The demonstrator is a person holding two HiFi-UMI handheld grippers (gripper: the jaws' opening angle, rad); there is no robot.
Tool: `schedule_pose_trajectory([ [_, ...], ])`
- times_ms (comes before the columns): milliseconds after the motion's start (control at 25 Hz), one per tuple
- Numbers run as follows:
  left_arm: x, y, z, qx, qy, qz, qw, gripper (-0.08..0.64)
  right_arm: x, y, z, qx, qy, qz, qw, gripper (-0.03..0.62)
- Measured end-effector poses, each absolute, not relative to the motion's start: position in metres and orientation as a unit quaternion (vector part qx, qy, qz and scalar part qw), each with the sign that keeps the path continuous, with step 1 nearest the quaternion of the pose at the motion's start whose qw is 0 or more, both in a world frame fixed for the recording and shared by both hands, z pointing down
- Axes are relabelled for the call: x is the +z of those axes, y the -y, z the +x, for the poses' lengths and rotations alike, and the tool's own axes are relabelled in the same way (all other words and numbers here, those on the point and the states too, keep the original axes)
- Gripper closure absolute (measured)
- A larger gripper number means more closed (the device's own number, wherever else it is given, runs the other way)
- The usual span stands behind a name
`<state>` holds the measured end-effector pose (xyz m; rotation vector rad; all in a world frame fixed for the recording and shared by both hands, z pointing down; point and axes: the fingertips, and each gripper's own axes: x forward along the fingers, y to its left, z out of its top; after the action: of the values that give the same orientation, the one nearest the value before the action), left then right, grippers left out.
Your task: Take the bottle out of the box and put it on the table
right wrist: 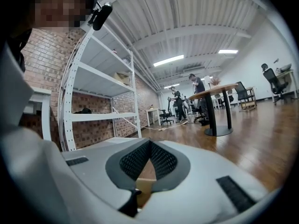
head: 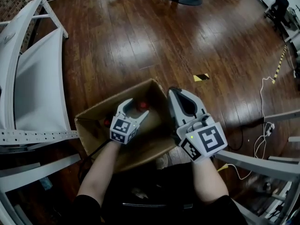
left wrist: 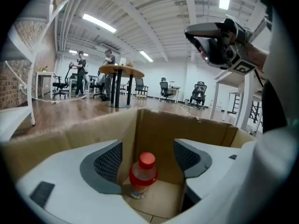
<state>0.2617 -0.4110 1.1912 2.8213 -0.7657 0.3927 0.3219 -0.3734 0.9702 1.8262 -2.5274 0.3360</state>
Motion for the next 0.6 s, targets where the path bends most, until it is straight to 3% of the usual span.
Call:
schedule_pose_trajectory([
  [80,1.220,0.413,0.264,0.156,0.252,0.948,0.114,0.181,0.973,0.373,0.318,0.108,0.807,0.580,0.009,0.588],
  [320,1.281,0.420,0.273,0.209,0.250,0.939,0.108,0.181,0.981,0.366,0.306,0.062,0.815,0.572,0.075,0.589],
  [600,1.314,0.431,0.288,0.240,0.248,0.933,0.104,0.181,0.994,0.365,0.314,0.097,0.813,0.569,0.078,0.588],
])
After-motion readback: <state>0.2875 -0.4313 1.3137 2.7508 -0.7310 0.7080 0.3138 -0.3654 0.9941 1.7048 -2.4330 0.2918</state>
